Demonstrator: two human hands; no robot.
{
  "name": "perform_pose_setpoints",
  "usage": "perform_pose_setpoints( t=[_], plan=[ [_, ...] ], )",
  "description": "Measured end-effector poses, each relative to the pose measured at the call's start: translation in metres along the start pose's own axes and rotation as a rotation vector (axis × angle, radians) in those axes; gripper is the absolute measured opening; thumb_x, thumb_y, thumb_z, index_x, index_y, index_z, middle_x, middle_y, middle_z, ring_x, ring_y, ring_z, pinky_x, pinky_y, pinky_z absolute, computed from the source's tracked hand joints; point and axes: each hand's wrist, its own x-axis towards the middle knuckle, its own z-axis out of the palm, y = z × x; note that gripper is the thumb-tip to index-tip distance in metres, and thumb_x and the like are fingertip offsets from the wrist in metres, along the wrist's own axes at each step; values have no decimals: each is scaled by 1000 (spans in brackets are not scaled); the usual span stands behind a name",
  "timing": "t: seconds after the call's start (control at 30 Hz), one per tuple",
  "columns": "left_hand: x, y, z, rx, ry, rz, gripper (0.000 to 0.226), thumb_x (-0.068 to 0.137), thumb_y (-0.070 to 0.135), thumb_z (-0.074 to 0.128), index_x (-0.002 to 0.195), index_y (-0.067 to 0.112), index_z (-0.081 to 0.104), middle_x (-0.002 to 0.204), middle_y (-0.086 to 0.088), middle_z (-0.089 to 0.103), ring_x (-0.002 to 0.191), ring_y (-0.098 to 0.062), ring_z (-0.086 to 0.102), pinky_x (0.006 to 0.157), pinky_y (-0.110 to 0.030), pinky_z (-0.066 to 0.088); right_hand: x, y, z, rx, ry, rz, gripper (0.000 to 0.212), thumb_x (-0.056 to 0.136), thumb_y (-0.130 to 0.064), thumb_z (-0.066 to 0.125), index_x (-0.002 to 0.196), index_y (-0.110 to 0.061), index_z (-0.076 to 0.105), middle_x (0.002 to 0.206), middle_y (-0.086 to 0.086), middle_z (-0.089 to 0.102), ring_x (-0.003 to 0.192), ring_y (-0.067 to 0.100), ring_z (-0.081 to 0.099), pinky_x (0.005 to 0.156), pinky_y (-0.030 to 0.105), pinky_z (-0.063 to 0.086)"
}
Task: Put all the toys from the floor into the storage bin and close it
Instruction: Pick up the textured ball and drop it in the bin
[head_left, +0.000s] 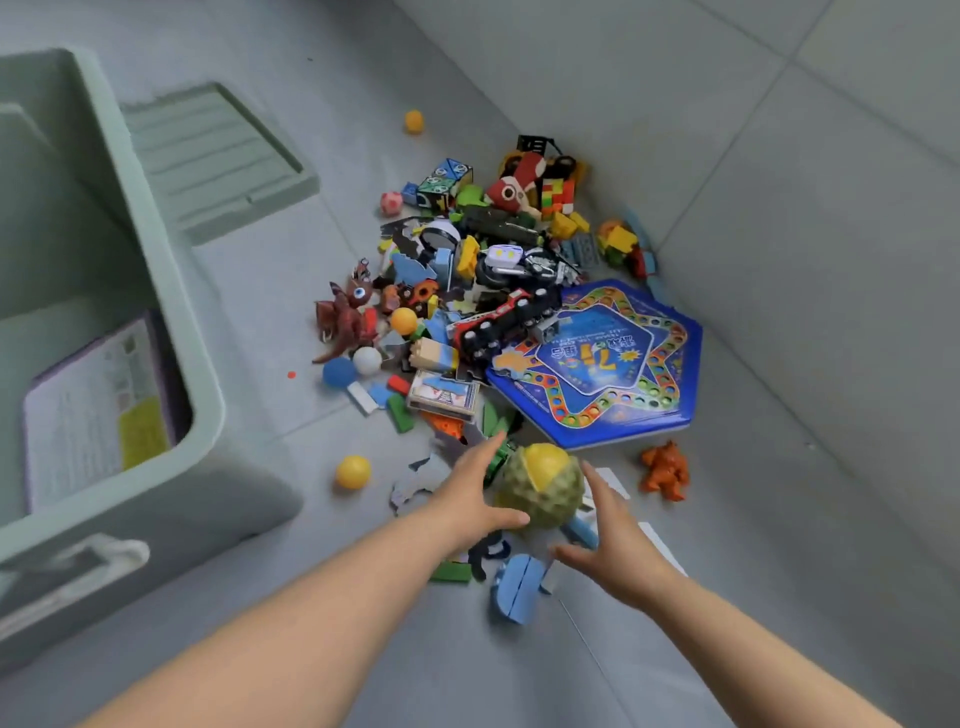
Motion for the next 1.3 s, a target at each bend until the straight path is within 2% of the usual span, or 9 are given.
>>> perform_pose_setpoints(
  t=[0.17, 0.33, 0.5, 0.57, 0.73, 0.93, 1.07, 1.2, 1.3],
  plan=[
    [14, -8, 35, -213, -48, -82, 111, 53, 50, 77, 147, 35, 19, 155, 2, 25, 136, -18, 38, 112, -40, 34, 32, 1, 13, 281, 74, 76, 86, 74, -23, 76, 143, -20, 25, 141, 5, 40, 129, 22, 42, 107, 39, 37],
    [-13, 45, 20, -159, 121, 38, 78, 79, 21, 73, 143, 23, 30, 144, 3, 35, 126, -8, 38, 104, -17, 29, 5, -30, -1, 396, 341, -22, 66, 69, -13, 78, 118, -36, 40, 124, 1, 48, 108, 19, 54, 90, 33, 48],
    [-95, 109, -75, -64, 386, 320, 84, 75, 37, 74, 136, 52, 18, 125, 12, 16, 110, 3, 37, 88, 2, 23, -41, -147, -41, 353, 566, -560, 66, 70, -18, 77, 113, -50, 39, 120, -23, 34, 111, 11, 47, 89, 31, 50],
    [-145, 115, -130, -85, 562, 450, 77, 66, 41, 76, 122, 63, 27, 128, 13, 24, 109, 12, 41, 90, 3, 31, -57, -207, -43, 312, 493, -821, 62, 72, -24, 72, 122, -41, 39, 126, -16, 33, 114, 10, 47, 90, 22, 48],
    [-240, 47, -254, -56, 921, 413, 80, 53, 39, 75, 116, 64, 33, 132, 15, 39, 119, -7, 50, 101, -35, 45, -75, -296, -6, 143, 65, -1112, 78, 82, -15, 63, 137, -47, 19, 142, -24, 22, 129, 6, 39, 101, 21, 41],
    [-246, -37, -296, 54, 732, 34, 112, 69, 36, 77, 139, 53, -9, 156, 6, 13, 138, -4, 20, 115, -32, 18, -64, -283, 30, 32, -111, -920, 81, 85, -15, 62, 129, -62, 13, 131, -35, 25, 124, -4, 37, 98, 13, 39],
    [-228, 9, -260, -36, 719, 416, 89, 69, 63, 64, 136, 62, 5, 147, 28, 28, 136, 9, 23, 115, -31, 19, -44, -241, 6, 180, 29, -633, 65, 83, -10, 64, 117, -55, 32, 124, -23, 44, 113, -8, 46, 85, 6, 44],
    [-185, 58, -180, -66, 428, 771, 85, 73, 43, 72, 139, 48, 18, 131, 20, 48, 128, 3, 41, 108, -20, 34, -42, -157, -23, 194, 117, -273, 51, 79, -11, 70, 100, -47, 41, 113, -5, 53, 106, 14, 54, 77, 20, 44],
    [-127, 71, -113, 216, 45, 648, 83, 78, 27, 73, 144, 32, 23, 137, 5, 47, 126, -2, 42, 107, -22, 33, -52, -90, -15, 77, 52, -8, 77, 36, -70, 77, 100, -52, 37, 117, 5, 52, 103, 16, 55, 85, 27, 43]
  ],
)
